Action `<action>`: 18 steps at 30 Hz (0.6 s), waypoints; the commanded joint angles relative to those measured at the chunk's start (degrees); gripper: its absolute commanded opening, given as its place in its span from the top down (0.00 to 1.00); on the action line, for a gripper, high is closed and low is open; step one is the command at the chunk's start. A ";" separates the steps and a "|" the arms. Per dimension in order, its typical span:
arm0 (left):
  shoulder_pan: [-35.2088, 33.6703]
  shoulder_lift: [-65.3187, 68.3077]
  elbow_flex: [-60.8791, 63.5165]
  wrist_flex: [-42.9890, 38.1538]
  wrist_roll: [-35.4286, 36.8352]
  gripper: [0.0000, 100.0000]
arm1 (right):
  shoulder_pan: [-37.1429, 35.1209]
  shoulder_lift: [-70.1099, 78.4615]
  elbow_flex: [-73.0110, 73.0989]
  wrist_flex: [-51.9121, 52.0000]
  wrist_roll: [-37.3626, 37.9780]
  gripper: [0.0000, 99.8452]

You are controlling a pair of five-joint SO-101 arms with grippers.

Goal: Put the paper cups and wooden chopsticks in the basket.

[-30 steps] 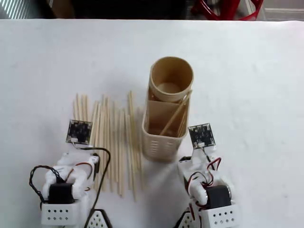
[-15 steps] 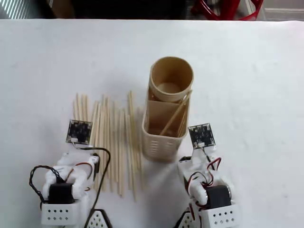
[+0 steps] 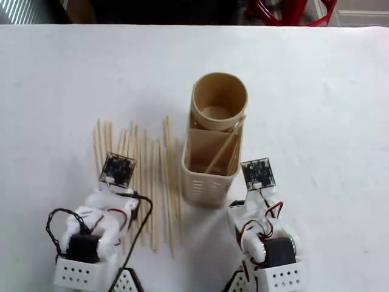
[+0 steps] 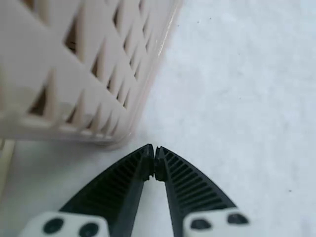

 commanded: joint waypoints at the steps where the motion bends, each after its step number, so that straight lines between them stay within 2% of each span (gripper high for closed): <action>1: -7.78 -0.84 -4.31 -6.33 -17.49 0.88 | 0.40 -0.13 0.53 0.22 0.09 0.98; 2: -10.24 -0.75 -7.21 -7.03 -22.15 0.88 | 0.40 -0.13 0.53 0.22 0.09 0.98; 3: -12.09 -0.40 -10.64 -6.77 -22.86 0.88 | 0.31 -0.13 0.53 0.22 0.09 0.98; 7: -14.46 1.10 -23.65 -2.64 -15.74 0.88 | 0.40 -0.13 0.53 0.22 0.09 0.98; 9: -14.37 6.73 -28.92 -3.43 -15.30 0.88 | 0.31 -0.13 0.53 0.22 0.09 0.98; 14: -13.05 37.32 -40.70 -9.41 -14.33 0.88 | 0.31 -0.13 0.53 0.22 0.09 0.98; 18: -8.48 63.96 -54.59 -9.05 -6.59 0.88 | 0.40 -0.13 0.53 0.22 0.09 0.98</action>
